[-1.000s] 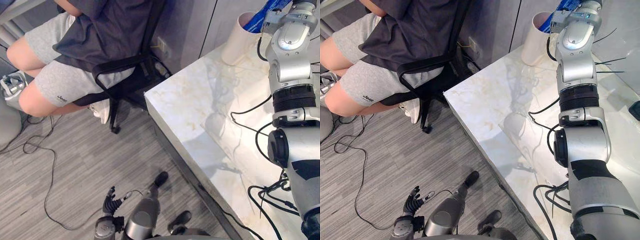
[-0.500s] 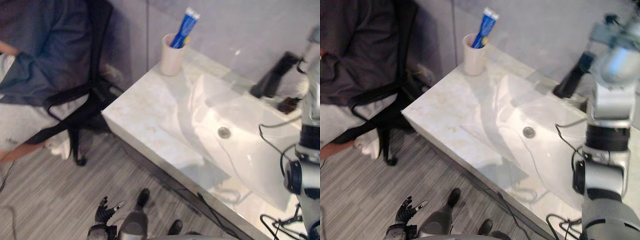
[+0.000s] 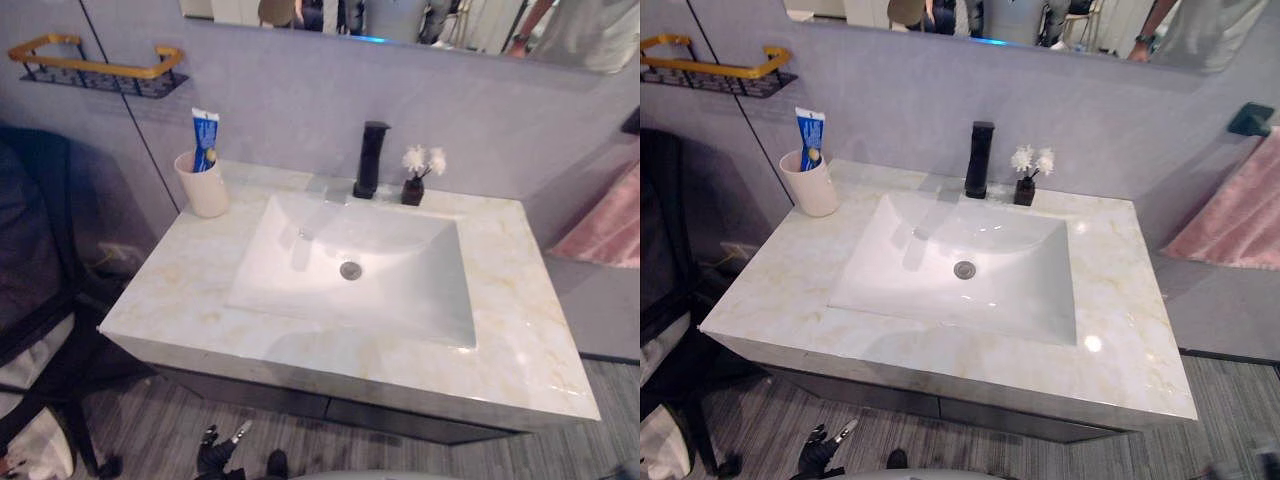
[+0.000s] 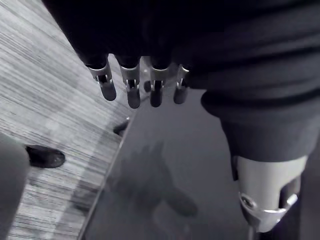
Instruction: Organize washtable
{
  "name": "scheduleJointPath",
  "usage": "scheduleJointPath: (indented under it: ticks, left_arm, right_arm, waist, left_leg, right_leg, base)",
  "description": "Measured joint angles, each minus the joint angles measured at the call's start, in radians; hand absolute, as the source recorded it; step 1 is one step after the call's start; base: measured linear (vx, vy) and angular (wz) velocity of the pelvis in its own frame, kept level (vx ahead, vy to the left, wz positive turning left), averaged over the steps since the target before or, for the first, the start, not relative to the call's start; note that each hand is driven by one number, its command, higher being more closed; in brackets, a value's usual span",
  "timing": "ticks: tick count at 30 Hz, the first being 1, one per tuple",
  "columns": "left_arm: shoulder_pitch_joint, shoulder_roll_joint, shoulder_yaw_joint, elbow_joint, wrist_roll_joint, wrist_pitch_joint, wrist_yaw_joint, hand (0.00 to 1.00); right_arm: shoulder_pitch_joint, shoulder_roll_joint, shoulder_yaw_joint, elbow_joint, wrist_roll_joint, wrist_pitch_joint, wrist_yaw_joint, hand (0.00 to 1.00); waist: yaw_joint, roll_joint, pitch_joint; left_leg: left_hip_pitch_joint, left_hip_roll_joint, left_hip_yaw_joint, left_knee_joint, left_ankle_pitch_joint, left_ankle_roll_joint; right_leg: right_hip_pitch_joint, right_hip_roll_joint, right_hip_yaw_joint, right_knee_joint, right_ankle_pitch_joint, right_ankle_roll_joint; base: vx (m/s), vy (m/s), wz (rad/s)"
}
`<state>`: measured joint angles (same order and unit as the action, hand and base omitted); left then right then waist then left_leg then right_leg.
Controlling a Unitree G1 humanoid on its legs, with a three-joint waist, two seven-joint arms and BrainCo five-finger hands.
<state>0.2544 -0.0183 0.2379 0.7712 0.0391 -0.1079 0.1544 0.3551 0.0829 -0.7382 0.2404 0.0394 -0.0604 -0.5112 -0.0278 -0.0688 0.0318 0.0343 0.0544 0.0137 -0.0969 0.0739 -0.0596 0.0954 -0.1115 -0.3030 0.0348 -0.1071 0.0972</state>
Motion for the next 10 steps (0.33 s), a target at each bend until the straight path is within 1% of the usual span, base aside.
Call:
scheduleJointPath:
  ticks: [1,2,3,5,6,7,8,10]
  left_arm:
    - [-0.001,0.000,-0.019,-0.002,0.002,0.008,0.000,0.00]
    - [-0.007,-0.004,-0.041,-0.003,0.002,0.013,0.000,0.00]
    - [-0.011,-0.005,-0.050,-0.003,0.002,0.013,0.001,0.00]
    - [-0.021,-0.006,-0.077,-0.003,0.002,0.013,0.000,0.00]
    - [-0.022,-0.007,-0.081,-0.003,0.003,0.013,0.000,0.00]
    - [-0.028,-0.006,-0.083,0.002,0.004,0.013,0.000,0.00]
    - [-0.033,-0.004,-0.083,0.012,0.013,0.013,0.000,0.00]
    - [-0.040,0.007,-0.094,0.028,0.014,0.013,0.000,0.00]
  right_arm:
    - [0.003,0.003,0.085,0.108,0.024,0.004,0.038,0.00]
    - [0.002,0.000,0.135,0.180,0.051,0.003,0.078,0.00]
    - [0.002,0.000,0.163,0.218,0.059,0.003,0.093,0.00]
    - [-0.005,0.001,0.249,0.359,0.071,0.002,0.175,0.00]
    - [-0.009,0.000,0.263,0.394,0.072,0.002,0.195,0.00]
    - [-0.015,-0.002,0.284,0.461,0.072,0.002,0.233,0.00]
    - [-0.021,-0.003,0.290,0.513,0.068,0.001,0.260,0.00]
    - [-0.040,-0.004,0.289,0.577,0.063,0.003,0.284,0.00]
  waist:
    - [0.007,0.006,-0.001]
    - [0.017,0.016,0.000]
    - [0.020,0.020,0.001]
    - [0.024,0.027,0.004]
    - [0.028,0.027,0.004]
    - [0.044,0.026,0.003]
    - [0.049,0.023,0.004]
    - [0.044,0.021,0.011]
  left_leg:
    - [0.015,0.001,0.012,-0.001,-0.011,0.000]
    - [0.013,-0.001,0.019,-0.006,-0.016,0.005]
    - [0.014,-0.002,0.019,-0.006,-0.017,0.006]
    - [0.011,-0.004,0.043,-0.006,-0.017,0.007]
    - [0.012,-0.005,0.046,-0.006,-0.017,0.007]
    - [0.016,-0.009,0.044,-0.006,-0.017,0.007]
    - [0.014,-0.015,0.033,-0.006,-0.017,0.007]
    - [0.016,-0.028,0.013,-0.006,-0.014,0.004]
  right_leg:
    - [0.008,-0.005,-0.005,0.011,-0.005,-0.001]
    - [0.007,-0.011,-0.014,0.020,-0.011,-0.004]
    - [0.007,-0.015,-0.023,0.023,-0.014,-0.003]
    - [0.012,-0.030,-0.055,0.036,-0.025,0.005]
    - [0.016,-0.032,-0.061,0.036,-0.027,0.006]
    - [0.024,-0.037,-0.067,0.035,-0.030,0.011]
    - [0.028,-0.043,-0.079,0.036,-0.032,0.019]
    - [0.045,-0.053,-0.099,0.034,-0.033,0.024]
  base:
    - [-0.05,-0.001,-0.19]
    - [-0.07,0.002,-0.09]
    - [-0.04,0.015,0.19]
    - [0.01,0.032,0.41]
    - [0.05,0.026,0.30]
    - [0.07,0.013,0.24]
    - [0.08,0.012,0.25]
    - [0.08,0.009,0.30]
